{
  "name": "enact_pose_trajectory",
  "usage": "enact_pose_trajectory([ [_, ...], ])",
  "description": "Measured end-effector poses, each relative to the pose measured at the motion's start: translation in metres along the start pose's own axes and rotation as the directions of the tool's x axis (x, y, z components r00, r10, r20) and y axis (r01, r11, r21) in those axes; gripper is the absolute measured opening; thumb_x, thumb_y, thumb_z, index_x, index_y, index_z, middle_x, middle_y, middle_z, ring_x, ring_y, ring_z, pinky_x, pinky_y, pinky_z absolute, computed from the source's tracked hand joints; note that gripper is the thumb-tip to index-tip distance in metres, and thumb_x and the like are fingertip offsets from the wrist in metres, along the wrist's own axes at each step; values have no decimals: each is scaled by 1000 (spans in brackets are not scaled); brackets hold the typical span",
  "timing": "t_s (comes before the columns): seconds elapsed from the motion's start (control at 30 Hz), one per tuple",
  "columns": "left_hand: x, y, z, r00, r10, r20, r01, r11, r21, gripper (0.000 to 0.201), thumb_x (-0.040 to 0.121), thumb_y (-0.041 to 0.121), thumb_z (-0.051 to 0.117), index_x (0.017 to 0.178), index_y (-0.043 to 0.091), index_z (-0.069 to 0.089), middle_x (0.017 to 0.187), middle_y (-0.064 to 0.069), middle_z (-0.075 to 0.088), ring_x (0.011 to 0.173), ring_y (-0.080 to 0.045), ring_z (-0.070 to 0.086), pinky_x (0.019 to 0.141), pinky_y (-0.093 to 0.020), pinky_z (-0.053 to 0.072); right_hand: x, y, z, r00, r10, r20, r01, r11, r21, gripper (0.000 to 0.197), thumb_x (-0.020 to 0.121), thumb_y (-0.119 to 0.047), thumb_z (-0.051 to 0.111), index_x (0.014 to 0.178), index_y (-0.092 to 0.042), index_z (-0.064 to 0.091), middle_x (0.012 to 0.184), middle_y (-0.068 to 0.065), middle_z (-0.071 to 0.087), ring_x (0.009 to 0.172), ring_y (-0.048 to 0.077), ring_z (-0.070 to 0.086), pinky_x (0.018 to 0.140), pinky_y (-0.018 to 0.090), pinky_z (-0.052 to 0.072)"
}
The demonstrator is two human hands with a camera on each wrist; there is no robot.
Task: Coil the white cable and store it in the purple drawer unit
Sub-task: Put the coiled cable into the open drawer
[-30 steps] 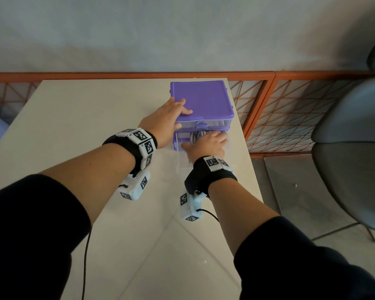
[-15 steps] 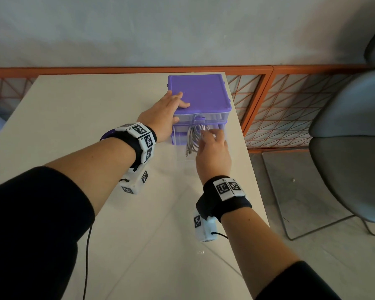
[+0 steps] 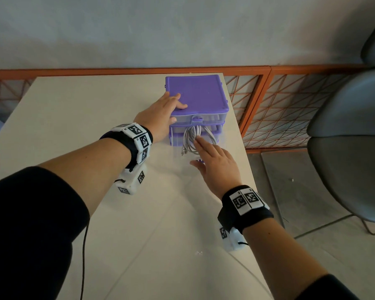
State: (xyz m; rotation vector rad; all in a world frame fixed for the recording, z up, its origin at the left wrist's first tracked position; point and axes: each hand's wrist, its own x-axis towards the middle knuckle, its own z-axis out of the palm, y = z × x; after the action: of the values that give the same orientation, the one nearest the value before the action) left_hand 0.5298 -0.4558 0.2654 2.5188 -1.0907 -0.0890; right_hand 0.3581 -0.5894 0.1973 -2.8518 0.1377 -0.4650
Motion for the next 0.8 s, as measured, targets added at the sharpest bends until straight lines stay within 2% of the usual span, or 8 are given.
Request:
enact_pose_trajectory([
  [0.2, 1, -2, 1, 1000, 0, -1, 0, 1000, -16, 51, 94, 2, 47, 135, 33, 40, 159, 12, 18, 148, -8, 5, 109, -36, 31, 30, 7, 0, 997, 16, 79, -16, 1000, 7, 59, 91, -45, 53, 143, -18, 43, 148, -2, 45, 134, 23, 44, 106, 37, 40],
  [0.27, 2, -3, 2, 1000, 2, -2, -2, 1000, -11, 51, 94, 2, 47, 135, 32, 40, 159, 11, 18, 148, -9, 6, 109, -35, 31, 39, 6, -3, 999, 18, 49, -17, 1000, -18, 57, 86, -46, 61, 135, -20, 52, 138, 1, 53, 127, 27, 47, 100, 40, 46],
  [0.33, 3, -4, 2, 1000, 4, -6, -4, 1000, -10, 49, 95, 4, 47, 136, 31, 40, 159, 10, 18, 148, -10, 6, 111, -37, 31, 42, 7, -5, 997, 41, -73, -46, 996, -73, 54, 75, -53, 69, 118, -21, 62, 121, 5, 57, 109, 31, 52, 88, 41, 46],
  [0.4, 3, -5, 2, 1000, 5, 1, -5, 1000, -16, 48, 96, 8, 46, 138, 30, 39, 160, 8, 17, 149, -11, 4, 113, -38, 29, 41, 9, -7, 975, 151, -162, -159, 986, -40, 64, 65, -62, 72, 111, -19, 59, 116, 8, 54, 103, 31, 48, 89, 40, 40],
  [0.5, -2, -5, 2, 1000, 20, -6, -21, 998, -62, 45, 96, 20, 49, 139, 31, 40, 162, 3, 8, 149, -15, 0, 117, -37, 22, 35, 19, -8, 929, 324, -177, -296, 941, 166, 92, 56, -66, 75, 126, -13, 45, 129, 9, 44, 119, 27, 40, 104, 39, 35],
  [0.6, -14, -2, 5, 997, -67, -29, 60, 975, -213, 58, 88, 39, 60, 142, 38, 36, 161, -5, -9, 149, -19, -2, 114, -28, 13, 30, 35, -9, 908, 414, 60, -395, 803, 446, 112, 65, -48, 79, 149, -13, 14, 153, 9, 23, 143, 23, 22, 118, 39, 23],
  [0.7, -27, -1, 18, 979, -180, 90, 202, 873, -444, 118, 65, 46, 80, 151, 35, -1, 161, -1, -9, 148, -14, 3, 115, -31, 16, 34, 47, -12, 856, 391, 337, -515, 599, 614, 105, 76, -18, 70, 153, -20, -1, 162, 0, 12, 147, 18, 18, 116, 38, 28],
  [0.8, -31, 1, 27, 974, -166, 156, 227, 764, -604, 142, 57, 28, 90, 148, 33, -19, 160, 9, 12, 136, 0, 27, 110, -29, 32, 43, 52, -14, 863, 308, 401, -506, 524, 685, 93, 78, -7, 59, 153, -29, 9, 151, -10, 35, 135, 13, 38, 102, 28, 34],
])
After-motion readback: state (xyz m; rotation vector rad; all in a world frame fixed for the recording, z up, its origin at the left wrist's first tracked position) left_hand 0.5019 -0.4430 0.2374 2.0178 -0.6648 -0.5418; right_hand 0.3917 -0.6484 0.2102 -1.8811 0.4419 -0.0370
